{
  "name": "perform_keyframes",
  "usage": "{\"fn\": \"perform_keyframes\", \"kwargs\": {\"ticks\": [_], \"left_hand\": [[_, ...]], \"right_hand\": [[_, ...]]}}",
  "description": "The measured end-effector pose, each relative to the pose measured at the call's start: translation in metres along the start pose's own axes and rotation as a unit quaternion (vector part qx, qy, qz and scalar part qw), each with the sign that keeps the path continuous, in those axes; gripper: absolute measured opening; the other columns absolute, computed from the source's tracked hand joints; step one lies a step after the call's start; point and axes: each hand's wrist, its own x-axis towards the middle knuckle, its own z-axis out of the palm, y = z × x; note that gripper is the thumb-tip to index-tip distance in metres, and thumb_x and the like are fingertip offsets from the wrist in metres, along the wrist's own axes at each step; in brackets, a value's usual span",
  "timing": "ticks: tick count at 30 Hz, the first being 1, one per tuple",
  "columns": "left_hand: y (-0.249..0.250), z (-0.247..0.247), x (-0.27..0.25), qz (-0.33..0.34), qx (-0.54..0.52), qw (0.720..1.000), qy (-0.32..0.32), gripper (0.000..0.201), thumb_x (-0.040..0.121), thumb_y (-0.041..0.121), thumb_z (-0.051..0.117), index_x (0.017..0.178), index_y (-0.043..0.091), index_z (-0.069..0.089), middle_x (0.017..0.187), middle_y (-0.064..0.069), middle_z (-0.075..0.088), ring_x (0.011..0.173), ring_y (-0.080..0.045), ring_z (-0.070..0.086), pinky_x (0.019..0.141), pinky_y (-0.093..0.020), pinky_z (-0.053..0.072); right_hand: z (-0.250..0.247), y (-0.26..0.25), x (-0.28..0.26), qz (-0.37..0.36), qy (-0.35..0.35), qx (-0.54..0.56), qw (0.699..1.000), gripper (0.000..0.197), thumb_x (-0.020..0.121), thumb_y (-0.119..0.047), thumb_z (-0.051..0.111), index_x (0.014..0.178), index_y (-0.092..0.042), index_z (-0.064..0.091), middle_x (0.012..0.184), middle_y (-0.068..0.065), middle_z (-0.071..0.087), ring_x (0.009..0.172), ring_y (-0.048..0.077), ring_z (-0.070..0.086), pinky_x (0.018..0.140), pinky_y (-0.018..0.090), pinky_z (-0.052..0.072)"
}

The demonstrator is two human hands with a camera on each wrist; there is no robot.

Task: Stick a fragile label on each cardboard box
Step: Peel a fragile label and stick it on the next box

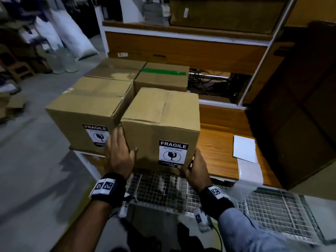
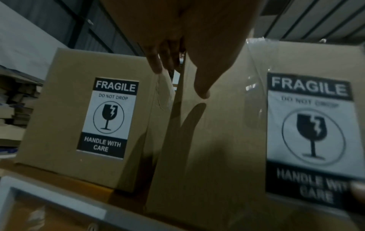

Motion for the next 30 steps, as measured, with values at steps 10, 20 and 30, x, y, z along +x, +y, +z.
{"fn": "perform_keyframes", "kwargs": {"ticks": [10,20,30], "left_hand": [[-0.042,-0.029,0.062,0.040,0.119,0.992,0.016,0.081,0.086,0.027,0.079,0.155,0.021,0.038,0.171,-0.009,0.011,0.151,-0.037,0.020,0.116,-0.064,0.027],[-0.052,-0.033,0.082,0.083,0.092,0.991,0.050,0.051,0.091,0.028,0.073,0.139,0.024,0.058,0.142,-0.005,0.056,0.131,-0.027,0.046,0.111,-0.055,0.026],[-0.045,-0.046,0.097,0.067,0.100,0.992,0.040,0.042,0.087,0.029,0.078,0.128,0.027,0.069,0.129,-0.004,0.059,0.122,-0.029,0.046,0.110,-0.053,0.027]], "right_hand": [[0.033,-0.008,0.021,-0.029,0.015,-0.013,0.999,0.083,0.086,-0.015,0.081,0.153,-0.024,0.033,0.143,0.002,0.057,0.127,0.017,0.056,0.106,0.035,0.049],[0.046,-0.017,0.033,-0.038,0.015,-0.022,0.999,0.074,0.088,-0.014,0.077,0.148,-0.030,0.037,0.139,-0.002,0.057,0.126,0.014,0.055,0.109,0.040,0.049],[0.040,-0.022,0.042,-0.015,-0.003,-0.031,0.999,0.076,0.087,-0.020,0.079,0.150,-0.027,0.037,0.139,-0.001,0.060,0.126,0.014,0.057,0.108,0.043,0.051]]}}
